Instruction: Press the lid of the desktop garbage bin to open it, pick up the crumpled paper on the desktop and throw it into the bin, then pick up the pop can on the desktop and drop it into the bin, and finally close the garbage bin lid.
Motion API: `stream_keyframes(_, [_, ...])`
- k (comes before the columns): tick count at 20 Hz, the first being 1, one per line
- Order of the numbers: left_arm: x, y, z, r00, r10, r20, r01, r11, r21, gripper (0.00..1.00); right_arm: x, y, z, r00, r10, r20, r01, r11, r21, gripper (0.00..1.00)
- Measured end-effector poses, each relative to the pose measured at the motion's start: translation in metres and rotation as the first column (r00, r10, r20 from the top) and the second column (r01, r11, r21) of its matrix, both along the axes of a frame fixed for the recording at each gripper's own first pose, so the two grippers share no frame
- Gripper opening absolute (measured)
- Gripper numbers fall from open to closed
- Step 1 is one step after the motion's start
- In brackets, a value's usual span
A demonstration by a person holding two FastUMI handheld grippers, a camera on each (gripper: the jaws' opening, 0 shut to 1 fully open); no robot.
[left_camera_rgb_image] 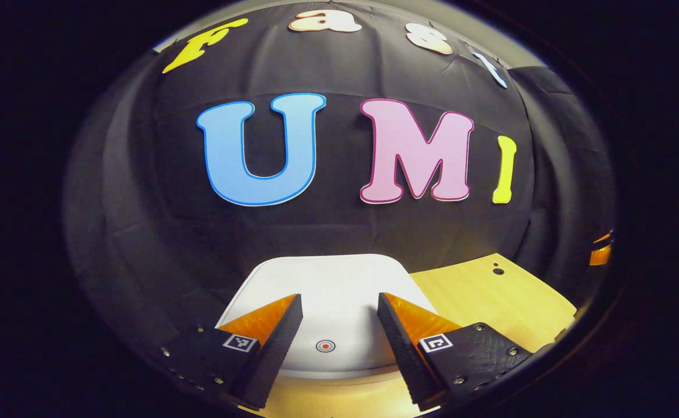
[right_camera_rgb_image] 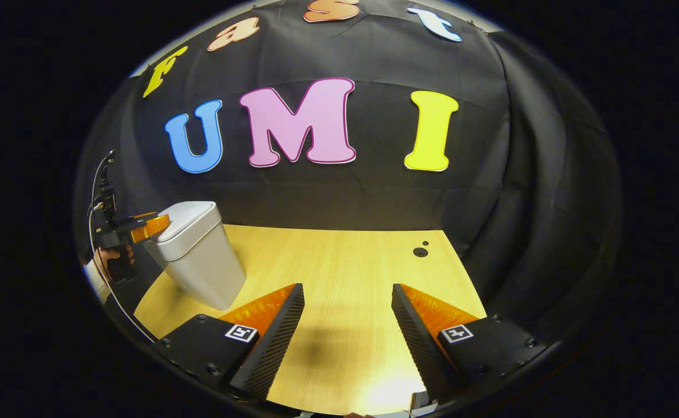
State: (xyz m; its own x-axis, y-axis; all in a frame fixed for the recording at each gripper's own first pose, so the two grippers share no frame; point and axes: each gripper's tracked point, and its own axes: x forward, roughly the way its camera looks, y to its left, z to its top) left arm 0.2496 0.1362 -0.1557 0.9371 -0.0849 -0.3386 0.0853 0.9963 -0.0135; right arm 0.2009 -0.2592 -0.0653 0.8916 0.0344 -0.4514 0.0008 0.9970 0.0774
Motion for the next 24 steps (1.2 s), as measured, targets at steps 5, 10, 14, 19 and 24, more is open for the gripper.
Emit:
stream_keyframes(5, [0.000, -0.001, -0.005, 0.999, 0.015, -0.031, -0.015, 1.000, 0.017, 0.87, 0.001, 0.010, 0.000, 1.000, 0.014, 0.000, -0.014, 1.000, 0.004, 0.98])
stream_keyframes(10, [-0.001, -0.001, -0.009, 0.999, -0.012, -0.051, 0.011, 1.000, -0.005, 0.88, -0.003, 0.013, -0.010, 1.000, 0.016, -0.014, -0.016, 1.000, 0.020, 0.98])
stream_keyframes(14, [0.002, 0.000, -0.004, 0.999, -0.010, -0.048, 0.011, 1.000, 0.018, 0.87, -0.005, 0.006, -0.010, 1.000, 0.010, -0.022, -0.009, 1.000, 0.011, 0.98])
stream_keyframes(19, [0.002, 0.000, 0.024, 0.999, 0.033, 0.012, -0.033, 0.999, 0.029, 0.87, -0.004, -0.004, 0.012, 1.000, -0.009, 0.030, 0.009, 1.000, -0.007, 0.98])
stream_keyframes(24, [-0.017, -0.013, 0.060, 0.996, 0.031, 0.084, -0.031, 1.000, -0.003, 0.87, -0.004, 0.002, 0.034, 0.995, -0.015, 0.097, 0.018, 1.000, -0.022, 0.98])
